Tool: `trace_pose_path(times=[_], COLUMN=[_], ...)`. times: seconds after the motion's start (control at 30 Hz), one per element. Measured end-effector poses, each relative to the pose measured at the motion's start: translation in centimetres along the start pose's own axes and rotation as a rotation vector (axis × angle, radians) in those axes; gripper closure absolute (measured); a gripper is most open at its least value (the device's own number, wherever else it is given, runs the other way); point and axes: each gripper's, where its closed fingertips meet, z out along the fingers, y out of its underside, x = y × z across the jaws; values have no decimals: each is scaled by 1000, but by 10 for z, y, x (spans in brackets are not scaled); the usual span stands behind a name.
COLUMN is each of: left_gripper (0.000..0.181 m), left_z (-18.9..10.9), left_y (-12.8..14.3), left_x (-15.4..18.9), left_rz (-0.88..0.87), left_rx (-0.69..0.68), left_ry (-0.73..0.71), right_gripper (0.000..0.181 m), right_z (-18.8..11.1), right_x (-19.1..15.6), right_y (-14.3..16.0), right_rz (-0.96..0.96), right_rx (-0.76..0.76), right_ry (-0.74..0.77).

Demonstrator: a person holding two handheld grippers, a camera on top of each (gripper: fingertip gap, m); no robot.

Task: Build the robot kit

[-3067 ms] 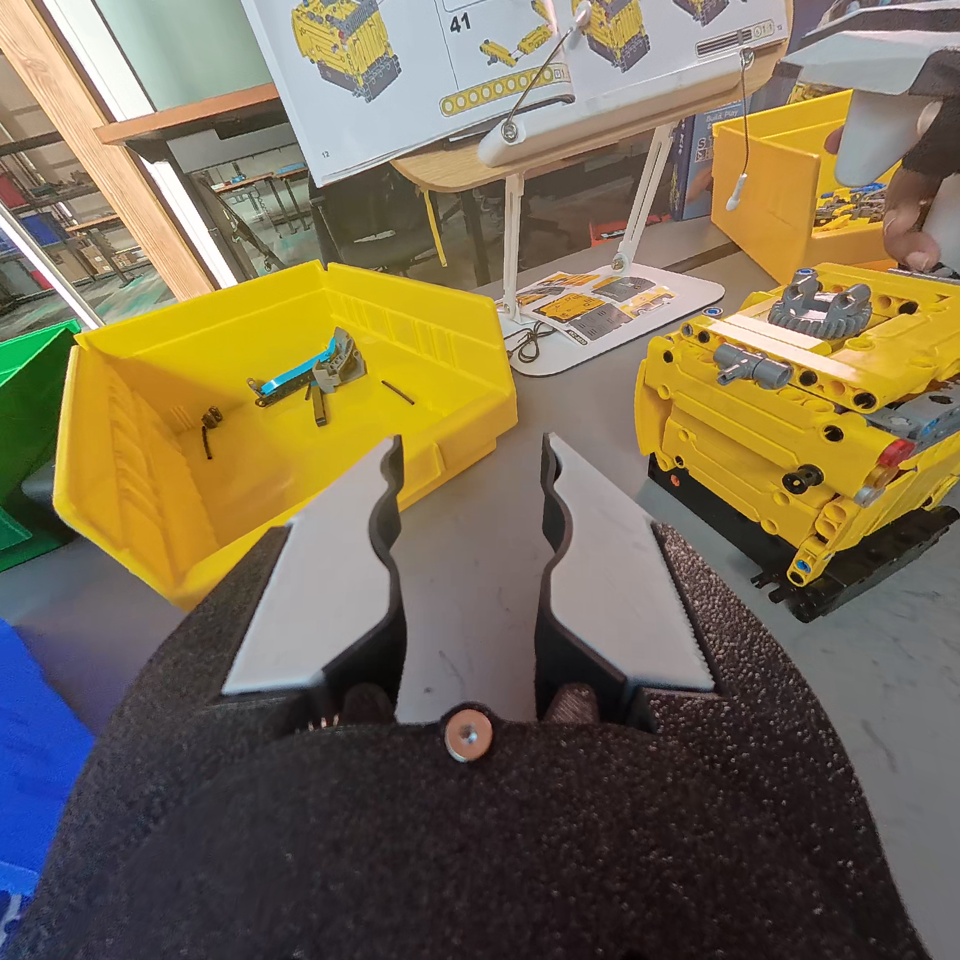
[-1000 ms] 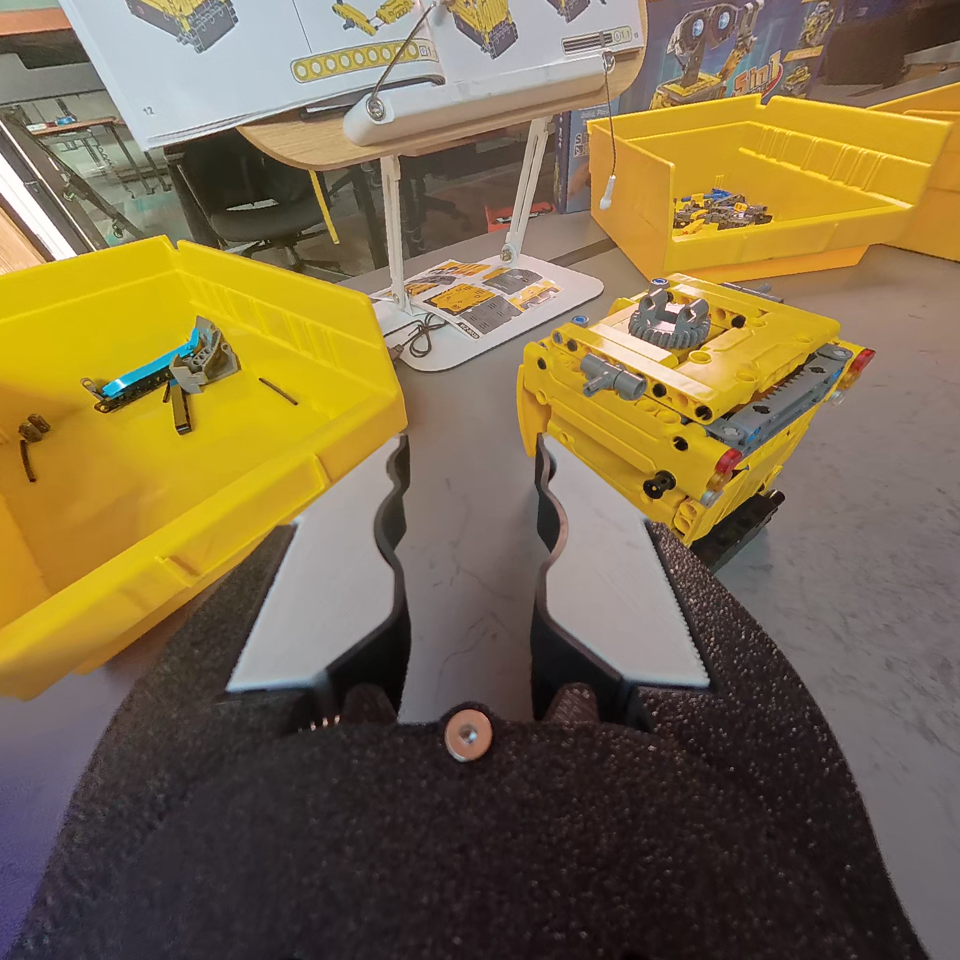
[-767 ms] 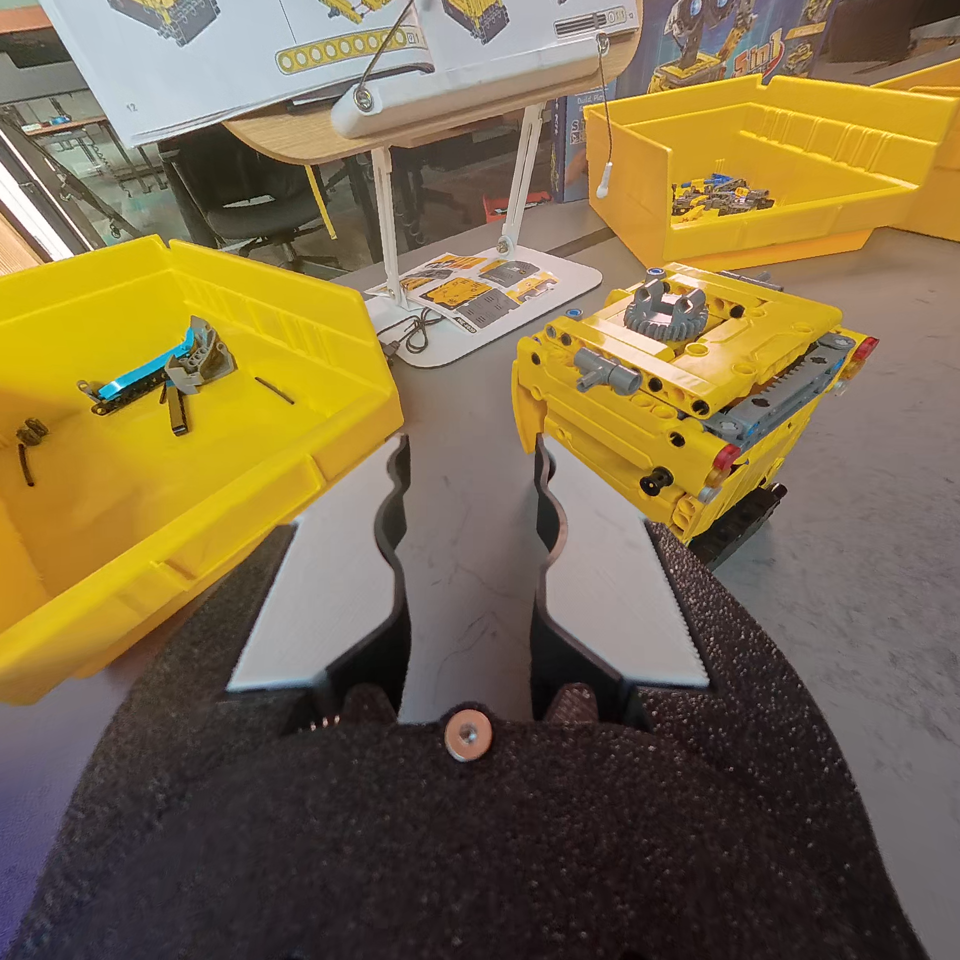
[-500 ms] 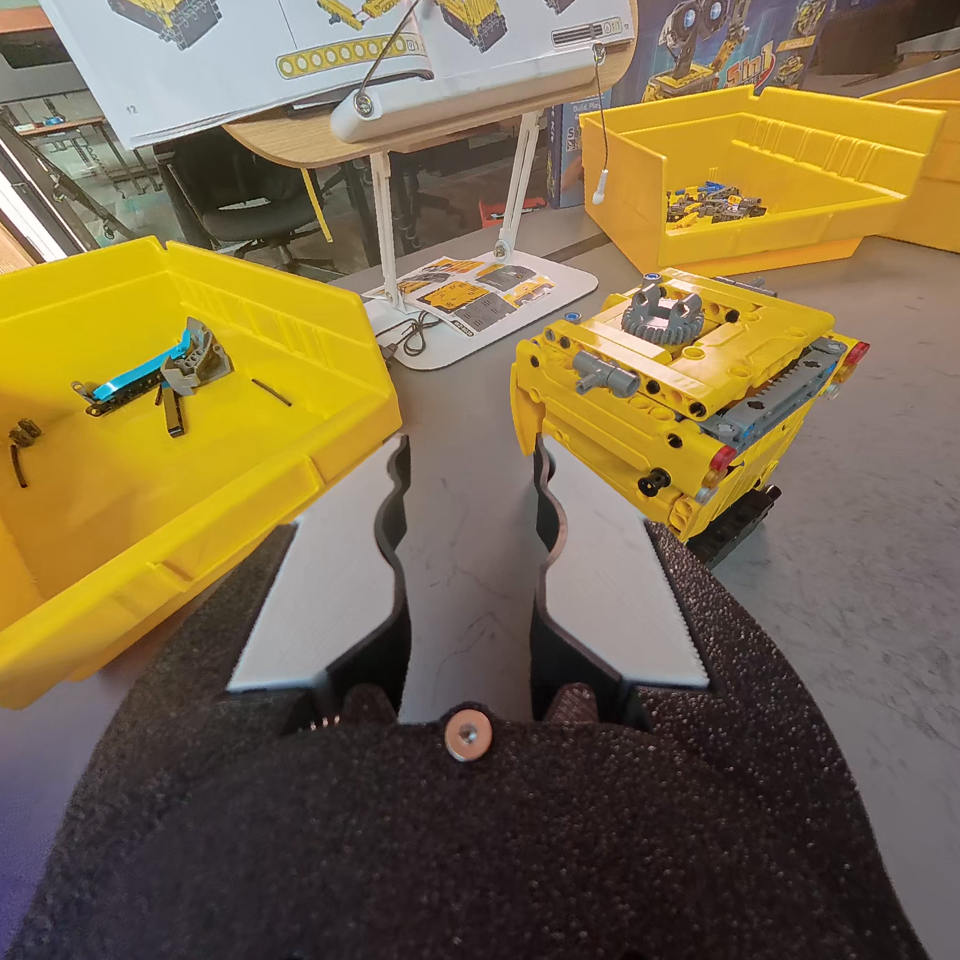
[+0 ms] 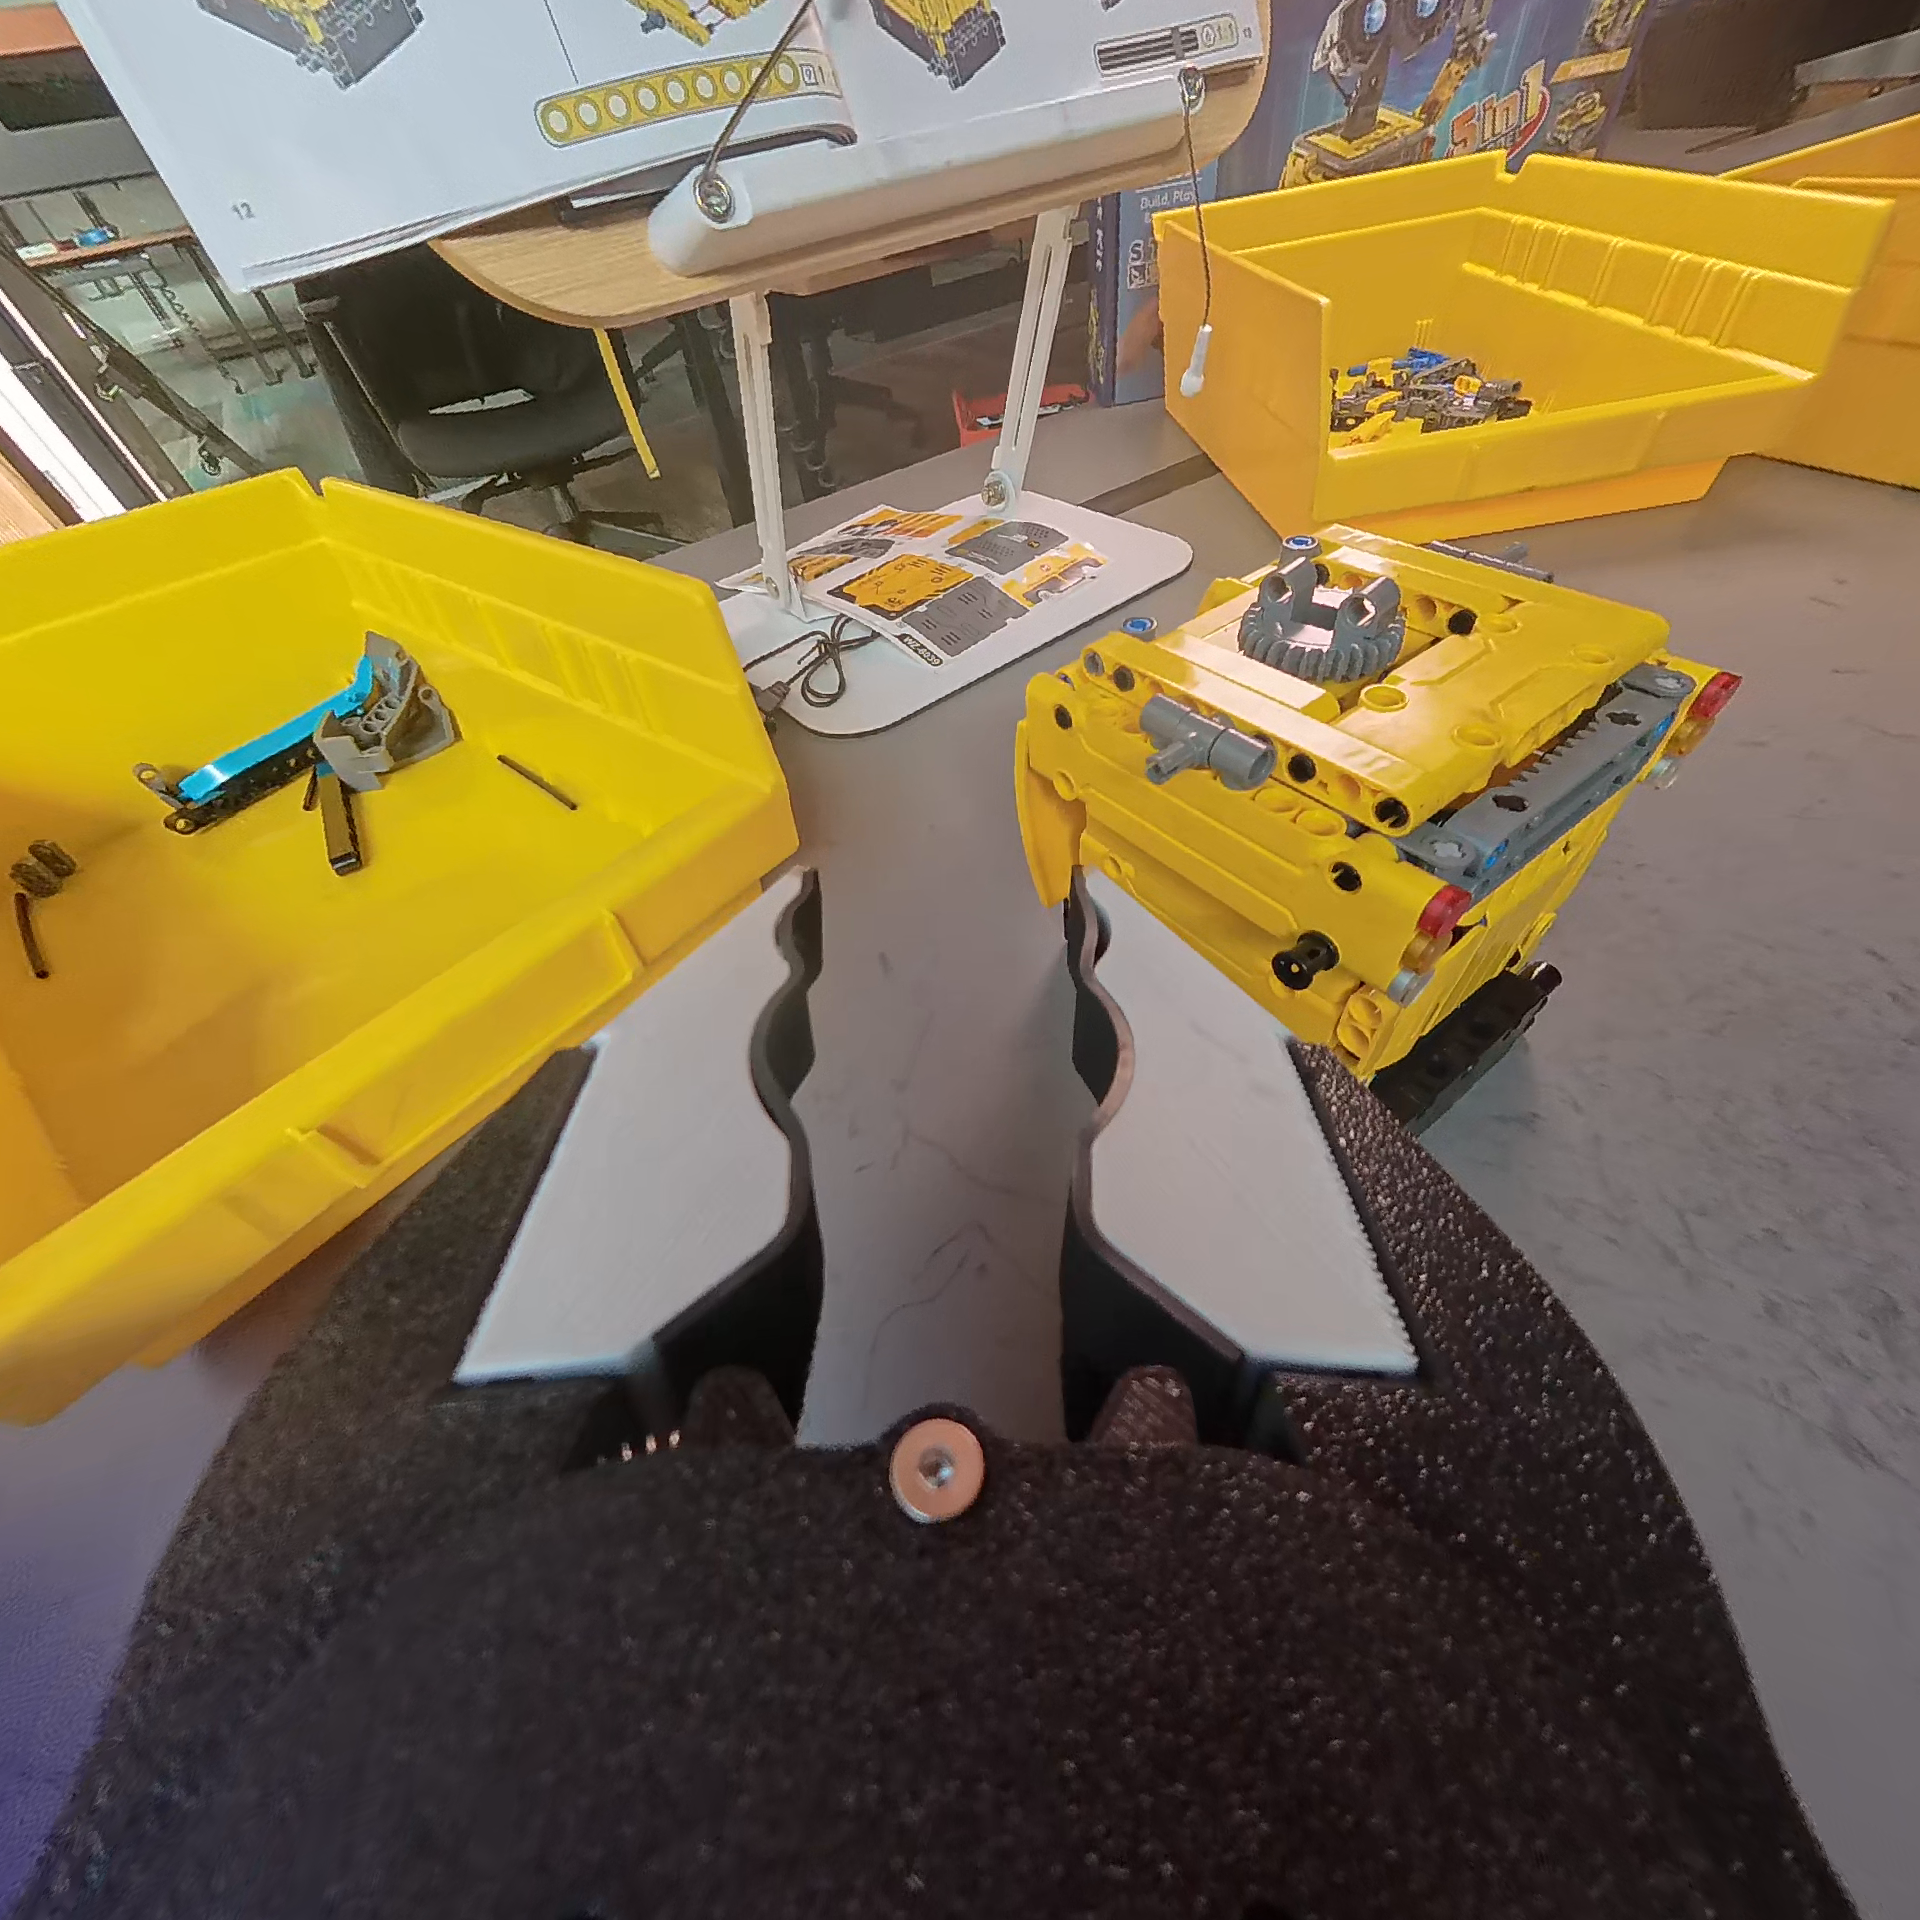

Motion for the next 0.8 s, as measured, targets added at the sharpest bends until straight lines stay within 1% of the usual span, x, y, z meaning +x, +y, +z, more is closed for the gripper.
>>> trace_pose_path(times=[0.2,0.33,0.37,0.43,0.47,0.57,0.67,0.73,0.8], left_gripper=[134,134,134,134,134,134,135,135,135], left_z=[0,0,0,0,0,0,1,2,3], left_y=[0,0,0,0,0,0,1,2,3], left_x=[0,0,0,0,0,0,0,0,1], left_rz=[-3,-3,-3,-3,-2,-1,1,3,8], left_rx=[2,2,2,2,3,3,-4,-15,-26], left_ry=[2,3,2,1,-1,-3,-3,-3,-3], right_gripper=[158,158,160,172,172,181,179,169,165], right_z=[4,6,6,8,8,5,-1,-3,-1], right_x=[9,13,13,13,13,10,-2,-15,-17], right_y=[-8,-14,-15,-12,-13,-6,-3,-2,-2], right_rz=[35,30,27,-12,-44,-87,-122,-124,-126], right_rx=[23,35,38,21,28,-11,0,7,3], right_ry=[30,56,58,69,76,47,-11,-54,-41])
